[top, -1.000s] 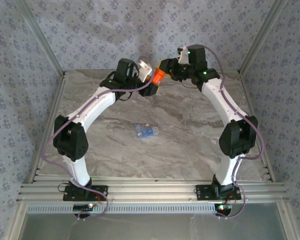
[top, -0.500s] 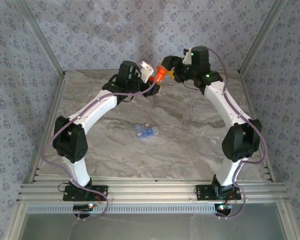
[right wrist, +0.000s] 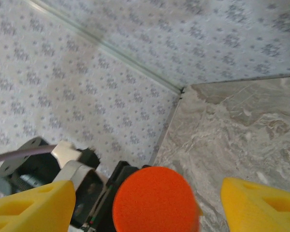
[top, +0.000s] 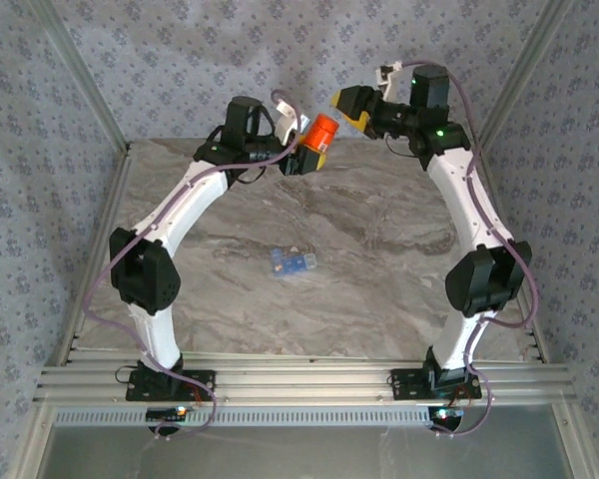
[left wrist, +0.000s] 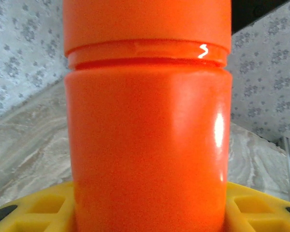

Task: Sort the pills into containers

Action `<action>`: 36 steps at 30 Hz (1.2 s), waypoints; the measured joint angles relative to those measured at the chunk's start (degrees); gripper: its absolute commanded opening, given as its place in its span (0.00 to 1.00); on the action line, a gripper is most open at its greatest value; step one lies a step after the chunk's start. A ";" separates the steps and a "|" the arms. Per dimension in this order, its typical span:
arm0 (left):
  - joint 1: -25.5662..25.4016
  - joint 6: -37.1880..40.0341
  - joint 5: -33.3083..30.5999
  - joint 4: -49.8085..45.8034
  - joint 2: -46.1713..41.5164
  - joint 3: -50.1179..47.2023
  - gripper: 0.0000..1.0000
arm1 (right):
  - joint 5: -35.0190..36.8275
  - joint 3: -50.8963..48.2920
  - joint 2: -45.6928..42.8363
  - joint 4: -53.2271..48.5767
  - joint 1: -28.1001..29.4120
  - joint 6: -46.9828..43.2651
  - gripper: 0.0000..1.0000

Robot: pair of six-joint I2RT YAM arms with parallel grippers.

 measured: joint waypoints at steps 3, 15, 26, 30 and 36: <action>0.00 0.00 1.11 -1.29 0.17 0.00 0.00 | -1.42 3.10 1.42 -2.91 1.16 -2.97 0.81; 0.00 0.26 1.79 -3.87 0.46 0.07 0.00 | -0.72 3.30 2.40 -8.07 1.90 -7.43 0.80; 0.00 0.63 2.19 -4.13 0.46 0.07 0.00 | 0.33 0.35 2.40 -9.60 1.81 -7.85 0.72; 0.00 0.61 2.14 -4.17 0.46 0.07 0.00 | 0.22 0.33 2.40 -9.55 2.47 -8.17 0.56; 0.15 0.55 2.03 -4.57 0.46 0.07 0.00 | -0.44 -0.15 2.38 -8.39 2.73 -7.74 0.42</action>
